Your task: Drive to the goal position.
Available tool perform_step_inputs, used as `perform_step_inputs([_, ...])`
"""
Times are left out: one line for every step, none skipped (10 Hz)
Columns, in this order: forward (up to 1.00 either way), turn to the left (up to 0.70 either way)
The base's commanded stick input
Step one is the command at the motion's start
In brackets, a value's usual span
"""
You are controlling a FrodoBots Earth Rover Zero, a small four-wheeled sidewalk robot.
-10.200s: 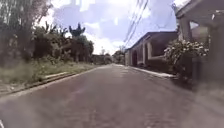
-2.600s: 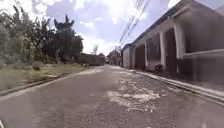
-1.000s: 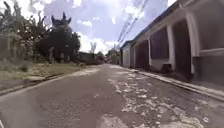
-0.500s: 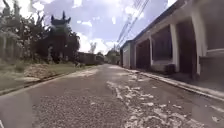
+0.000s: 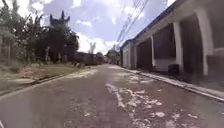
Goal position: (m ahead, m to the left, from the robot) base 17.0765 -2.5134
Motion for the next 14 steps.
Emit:
perform_step_inputs([0.7, 0.0])
perform_step_inputs([0.7, 0.0])
perform_step_inputs([0.7, 0.0])
perform_step_inputs([0.7, 0.0])
perform_step_inputs([0.7, 0.0])
perform_step_inputs([0.7, 0.0])
perform_step_inputs([0.7, 0.0])
perform_step_inputs([0.7, 0.0])
perform_step_inputs([0.7, 0.0])
perform_step_inputs([0.7, 0.0])
perform_step_inputs([0.7, 0.0])
perform_step_inputs([0.7, 0.0])
perform_step_inputs([0.7, 0.0])
perform_step_inputs([0.7, 0.0])
